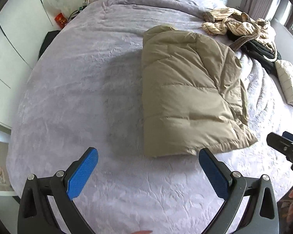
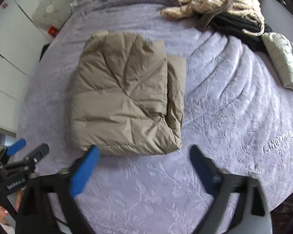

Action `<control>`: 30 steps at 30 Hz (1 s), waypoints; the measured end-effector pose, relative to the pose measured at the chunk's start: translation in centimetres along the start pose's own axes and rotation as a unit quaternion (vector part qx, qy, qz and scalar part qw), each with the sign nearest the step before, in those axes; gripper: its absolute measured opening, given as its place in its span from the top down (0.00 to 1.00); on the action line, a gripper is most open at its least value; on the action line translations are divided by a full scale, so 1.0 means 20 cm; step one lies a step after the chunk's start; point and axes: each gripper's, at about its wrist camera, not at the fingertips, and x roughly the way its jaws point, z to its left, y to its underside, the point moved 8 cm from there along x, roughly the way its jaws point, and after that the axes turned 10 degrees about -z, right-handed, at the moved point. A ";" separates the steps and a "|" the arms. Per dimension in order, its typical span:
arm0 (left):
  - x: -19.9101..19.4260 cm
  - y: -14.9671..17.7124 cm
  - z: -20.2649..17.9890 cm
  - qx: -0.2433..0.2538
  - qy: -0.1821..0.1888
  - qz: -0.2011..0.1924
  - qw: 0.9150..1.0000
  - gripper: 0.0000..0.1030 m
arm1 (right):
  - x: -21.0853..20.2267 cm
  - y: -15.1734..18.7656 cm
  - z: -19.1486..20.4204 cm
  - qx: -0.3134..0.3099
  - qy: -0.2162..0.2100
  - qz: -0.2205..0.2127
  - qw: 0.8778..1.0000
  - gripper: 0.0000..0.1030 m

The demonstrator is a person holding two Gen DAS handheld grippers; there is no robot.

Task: Fold large clothes

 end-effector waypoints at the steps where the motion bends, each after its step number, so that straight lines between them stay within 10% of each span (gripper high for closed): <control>1: -0.03 0.00 0.00 -0.003 0.001 0.002 1.000 0.00 | -0.01 -0.02 0.00 0.002 0.003 -0.008 1.000 0.00; 30: -0.66 -0.19 0.03 -0.015 -0.014 -0.084 0.996 0.00 | -0.47 -0.26 0.14 -0.053 0.075 -0.117 0.989 0.00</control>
